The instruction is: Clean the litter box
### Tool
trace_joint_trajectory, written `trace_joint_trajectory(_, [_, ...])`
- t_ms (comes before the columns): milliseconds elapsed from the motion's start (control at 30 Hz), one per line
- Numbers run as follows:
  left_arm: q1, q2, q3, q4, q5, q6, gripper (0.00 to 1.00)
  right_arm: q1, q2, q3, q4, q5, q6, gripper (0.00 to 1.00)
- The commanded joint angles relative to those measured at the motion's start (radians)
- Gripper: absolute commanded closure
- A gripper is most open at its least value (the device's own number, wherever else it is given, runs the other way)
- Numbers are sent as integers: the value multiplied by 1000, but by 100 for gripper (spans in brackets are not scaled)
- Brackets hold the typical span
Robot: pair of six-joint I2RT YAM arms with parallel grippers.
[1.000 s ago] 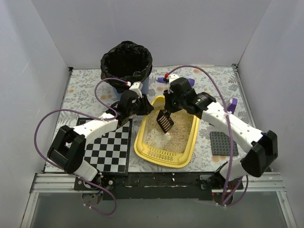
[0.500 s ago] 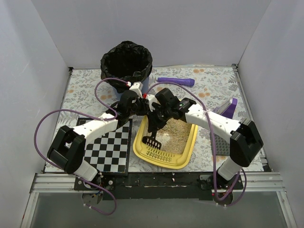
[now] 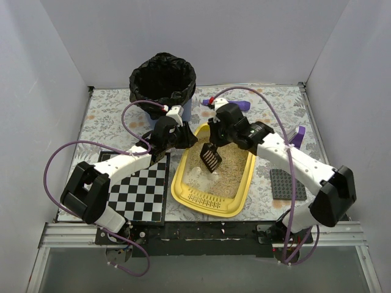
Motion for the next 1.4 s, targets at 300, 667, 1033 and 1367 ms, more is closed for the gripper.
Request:
trace_joint_trajectory(300, [-6,-40,-17,-37,72,-27,94,2,-105,-57,15,-436,29,99])
trace_joint_trajectory(667, [-6,-17,-14,-5,128,-51,99,58,30,-182,245,-731,103,99])
trace_joint_trajectory(1033, [-6,-37,-34,-14,91,-68,100,58,78,-74,18,231,194,99])
trace_joint_trajectory(1367, [-6,-37,-46,-4,88,-74,100,58,-127,-17,-25,492,138,99])
